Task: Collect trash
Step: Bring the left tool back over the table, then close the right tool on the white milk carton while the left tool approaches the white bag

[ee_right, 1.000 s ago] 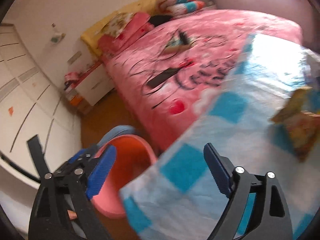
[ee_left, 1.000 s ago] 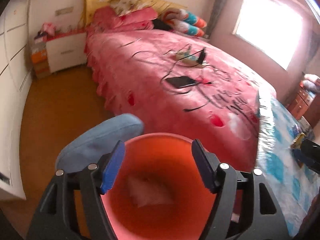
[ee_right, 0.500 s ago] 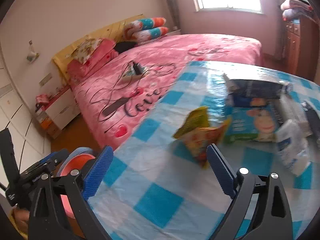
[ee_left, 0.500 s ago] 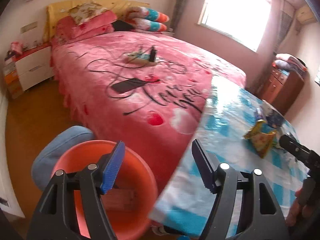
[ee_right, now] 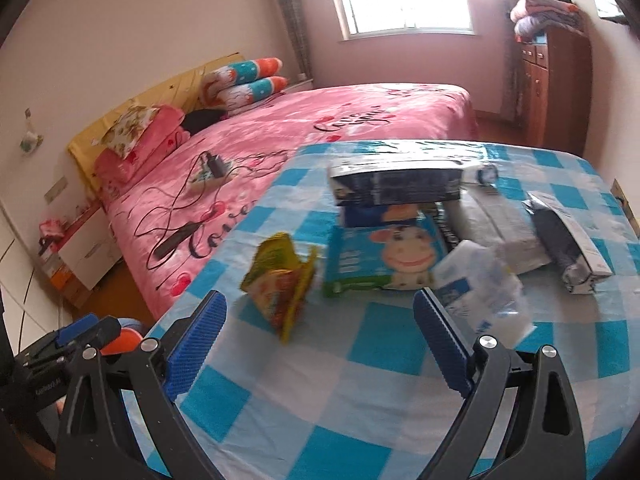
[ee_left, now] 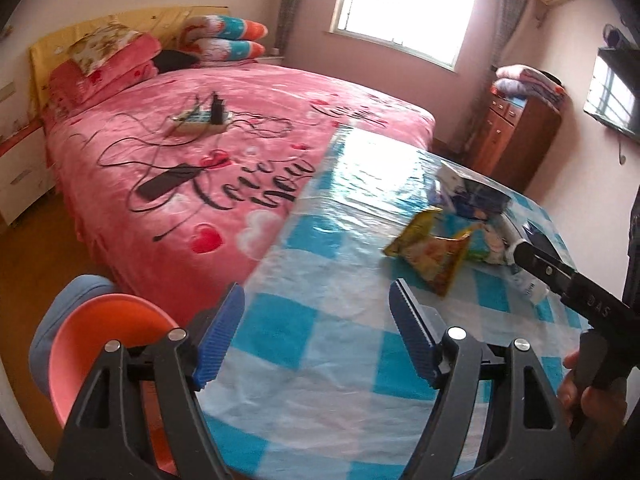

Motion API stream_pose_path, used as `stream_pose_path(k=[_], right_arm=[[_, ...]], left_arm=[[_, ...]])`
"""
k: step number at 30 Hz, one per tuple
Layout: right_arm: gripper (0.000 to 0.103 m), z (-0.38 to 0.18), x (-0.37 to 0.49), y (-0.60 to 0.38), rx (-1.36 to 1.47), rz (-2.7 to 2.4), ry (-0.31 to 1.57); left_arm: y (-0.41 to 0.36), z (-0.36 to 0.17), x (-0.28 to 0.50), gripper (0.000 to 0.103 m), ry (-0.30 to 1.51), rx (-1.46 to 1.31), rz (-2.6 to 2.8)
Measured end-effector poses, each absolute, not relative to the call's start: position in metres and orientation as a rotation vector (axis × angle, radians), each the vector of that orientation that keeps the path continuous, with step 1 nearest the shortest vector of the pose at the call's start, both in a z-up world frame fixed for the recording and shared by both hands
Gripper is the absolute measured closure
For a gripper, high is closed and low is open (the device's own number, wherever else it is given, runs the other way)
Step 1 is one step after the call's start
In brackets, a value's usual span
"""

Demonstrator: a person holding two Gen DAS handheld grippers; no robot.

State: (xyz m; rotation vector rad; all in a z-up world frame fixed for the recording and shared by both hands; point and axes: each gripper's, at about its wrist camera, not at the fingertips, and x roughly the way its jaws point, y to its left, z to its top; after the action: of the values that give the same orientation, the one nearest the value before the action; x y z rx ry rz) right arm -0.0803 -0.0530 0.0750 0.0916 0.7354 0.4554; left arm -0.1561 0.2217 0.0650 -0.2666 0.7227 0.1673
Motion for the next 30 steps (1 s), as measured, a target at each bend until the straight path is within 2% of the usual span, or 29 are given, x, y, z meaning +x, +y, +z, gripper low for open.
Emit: stream_pose_path(k=[30], right_arm=[[0.010, 0.046, -0.037, -0.178, 0.215, 0.248, 0.773]], left_arm=[[0.076, 0.059, -0.093, 0.027, 0.802, -0.094, -0.062]])
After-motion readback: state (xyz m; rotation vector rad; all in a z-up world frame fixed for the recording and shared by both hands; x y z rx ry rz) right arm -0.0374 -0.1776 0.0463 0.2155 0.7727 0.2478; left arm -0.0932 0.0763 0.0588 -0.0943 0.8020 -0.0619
